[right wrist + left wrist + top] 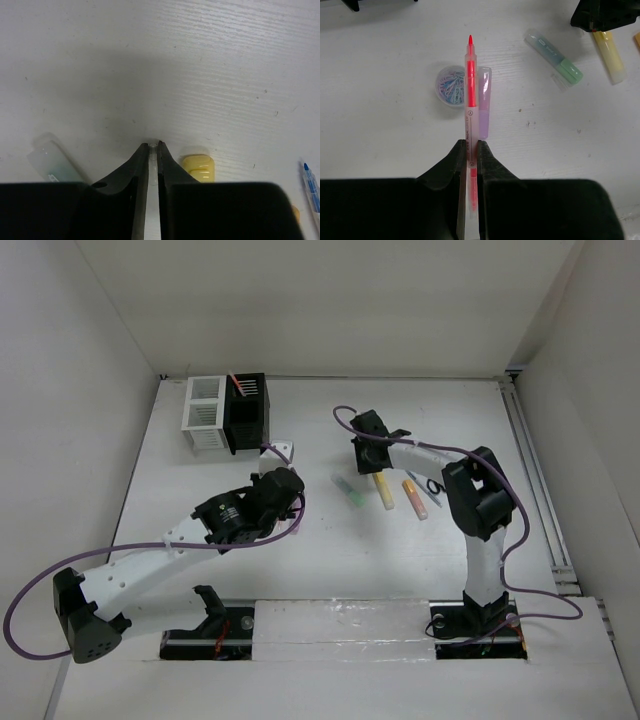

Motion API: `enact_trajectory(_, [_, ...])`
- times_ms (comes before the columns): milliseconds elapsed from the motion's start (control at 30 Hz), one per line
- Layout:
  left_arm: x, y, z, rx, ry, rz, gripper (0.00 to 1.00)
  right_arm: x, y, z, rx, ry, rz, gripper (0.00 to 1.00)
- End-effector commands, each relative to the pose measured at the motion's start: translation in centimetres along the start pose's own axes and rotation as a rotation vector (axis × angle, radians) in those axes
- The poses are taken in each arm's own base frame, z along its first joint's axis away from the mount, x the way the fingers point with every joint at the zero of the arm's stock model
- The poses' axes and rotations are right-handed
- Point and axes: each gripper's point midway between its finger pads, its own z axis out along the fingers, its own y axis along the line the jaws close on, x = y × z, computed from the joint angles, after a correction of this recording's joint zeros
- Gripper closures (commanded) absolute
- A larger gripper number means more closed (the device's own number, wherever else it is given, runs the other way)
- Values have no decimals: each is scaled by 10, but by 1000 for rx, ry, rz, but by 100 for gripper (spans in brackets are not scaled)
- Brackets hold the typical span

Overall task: Sort the stationery into containers
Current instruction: Close the pen cap on the pen.

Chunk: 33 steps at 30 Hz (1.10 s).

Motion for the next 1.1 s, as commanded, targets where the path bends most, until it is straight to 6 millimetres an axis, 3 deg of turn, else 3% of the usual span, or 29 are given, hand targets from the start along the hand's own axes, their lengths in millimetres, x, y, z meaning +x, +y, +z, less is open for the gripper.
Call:
enact_trajectory(0, [-5, -1, 0, 5, -20, -4, 100, 15, 5, 14, -16, 31, -7, 87])
enact_trajectory(33, [-5, -1, 0, 5, -20, -4, 100, 15, 5, 14, -16, 31, -7, 90])
enact_trajectory(67, [-5, -1, 0, 5, -20, -4, 100, 15, 6, 14, -16, 31, 4, 100])
enact_trajectory(233, [-8, 1, -1, 1, -31, -9, 100, 7, 13, 2, -65, 5, 20, 100])
enact_trajectory(333, [-8, 0, -1, 1, -31, -18, 100, -24, 33, -30, -172, -106, 33, 100])
enact_trajectory(367, [-13, 0, -5, 10, -44, -29, 100, -47, 38, -59, -218, -191, 44, 100])
enact_trajectory(433, [-12, -4, -8, 41, -35, -35, 100, -68, 48, -90, -308, -304, 86, 100])
enact_trajectory(467, [-15, -8, -13, 76, -44, -39, 100, -89, 50, -128, -362, -401, 110, 100])
enact_trajectory(533, [-22, -24, -22, 186, -57, -36, 100, -110, 71, -175, -505, -544, 115, 100])
enact_trajectory(567, [-25, -28, -27, 226, -65, -37, 100, -109, 76, -190, -545, -573, 127, 100])
enact_trajectory(600, [-29, -33, -34, 277, -88, -48, 100, -118, 78, -222, -587, -644, 138, 100])
enact_trajectory(667, [-32, -49, -49, 399, -92, -31, 100, -127, 90, -260, -679, -728, 167, 100])
enact_trajectory(700, [-36, -53, -58, 452, -108, -30, 100, -126, 87, -268, -694, -750, 201, 100])
enact_trajectory(767, [-42, -65, -71, 543, -126, -33, 100, -137, 84, -327, -830, -883, 354, 100])
enact_trajectory(800, [-44, -67, -72, 556, -134, -25, 100, -122, 81, -323, -858, -874, 417, 100])
enact_trajectory(833, [-44, -66, -73, 561, -143, -29, 100, -120, 76, -354, -940, -915, 528, 100])
enact_trajectory(900, [-47, -68, -74, 562, -145, -30, 100, -114, 77, -384, -1010, -993, 629, 100])
enact_trajectory(1000, [-47, -84, -82, 652, -131, -23, 100, -106, 81, -407, -1048, -1025, 673, 100])
enact_trajectory(1067, [-51, -89, -86, 684, -148, -18, 100, -95, 87, -411, -1084, -1027, 685, 100])
